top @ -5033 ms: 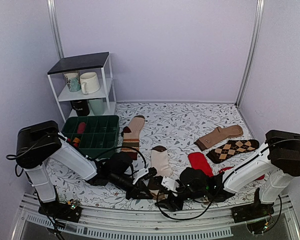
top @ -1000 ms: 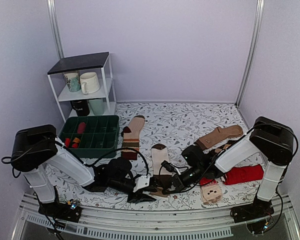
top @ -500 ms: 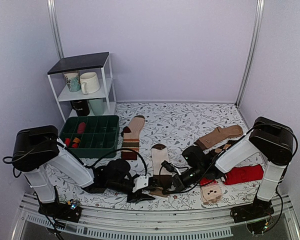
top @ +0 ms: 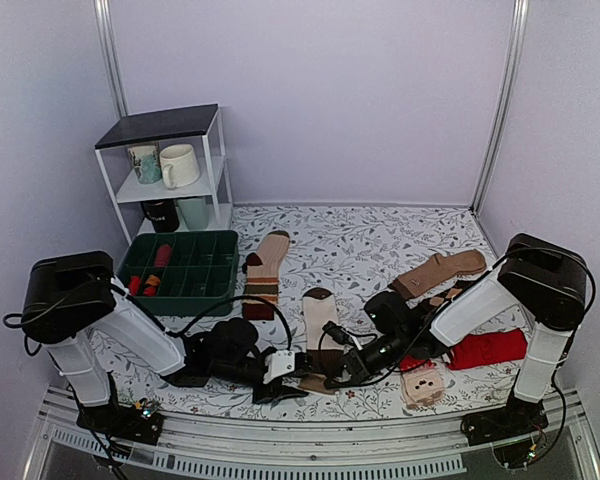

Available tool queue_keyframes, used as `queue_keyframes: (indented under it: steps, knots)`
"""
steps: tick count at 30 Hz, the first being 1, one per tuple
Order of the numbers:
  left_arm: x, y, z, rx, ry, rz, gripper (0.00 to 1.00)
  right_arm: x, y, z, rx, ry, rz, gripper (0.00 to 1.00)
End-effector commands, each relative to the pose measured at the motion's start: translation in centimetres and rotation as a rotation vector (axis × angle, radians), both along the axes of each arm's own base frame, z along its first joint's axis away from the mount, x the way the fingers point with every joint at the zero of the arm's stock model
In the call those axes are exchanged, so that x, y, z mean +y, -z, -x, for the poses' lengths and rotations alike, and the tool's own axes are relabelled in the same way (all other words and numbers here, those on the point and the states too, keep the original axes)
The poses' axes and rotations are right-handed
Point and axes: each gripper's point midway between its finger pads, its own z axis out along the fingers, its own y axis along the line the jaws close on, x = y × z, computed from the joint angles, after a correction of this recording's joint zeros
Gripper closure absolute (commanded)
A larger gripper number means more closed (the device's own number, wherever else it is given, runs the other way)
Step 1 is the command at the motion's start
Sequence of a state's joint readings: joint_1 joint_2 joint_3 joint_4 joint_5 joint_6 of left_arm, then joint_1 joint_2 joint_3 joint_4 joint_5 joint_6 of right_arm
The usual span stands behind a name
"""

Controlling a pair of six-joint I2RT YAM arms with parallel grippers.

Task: Roll the socks
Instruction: Roll a pair of socks at the center of the board.

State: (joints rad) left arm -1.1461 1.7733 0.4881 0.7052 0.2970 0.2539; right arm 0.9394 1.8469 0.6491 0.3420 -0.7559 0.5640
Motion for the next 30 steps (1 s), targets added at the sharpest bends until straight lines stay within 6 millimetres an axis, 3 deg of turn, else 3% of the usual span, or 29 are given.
queue_keyframes:
  steps: [1,10,14,18,19,24,27,30]
  knots:
    - [-0.2,0.8,0.3,0.009,0.005,-0.022,0.58,-5.5,6.5,3.5,0.159,0.023,0.304,1.00]
    - [-0.6,2.1,0.1,0.022,-0.002,-0.064,0.64,-5.6,6.4,3.8,0.171,0.018,0.303,1.00]
    - [-0.7,2.8,0.0,0.041,-0.009,-0.097,0.75,-5.6,6.4,3.9,0.173,0.014,0.303,1.00]
    - [-0.6,3.1,0.4,0.072,0.001,-0.125,0.99,-5.5,6.4,3.7,0.167,0.017,0.304,0.99]
    - [-0.6,3.1,0.6,0.082,0.007,-0.127,1.00,-5.5,6.4,3.7,0.165,0.018,0.304,0.97]
    - [0.2,2.8,1.5,0.162,0.003,-0.143,1.00,-4.6,4.9,2.1,0.088,0.048,0.272,0.77]
    - [0.8,2.9,1.8,0.240,-0.026,-0.157,1.00,-4.3,3.0,-0.1,-0.048,0.096,0.238,0.64]
    - [1.4,3.3,1.9,0.320,-0.055,-0.174,1.00,-4.3,0.0,-2.3,-0.229,0.156,0.174,0.59]
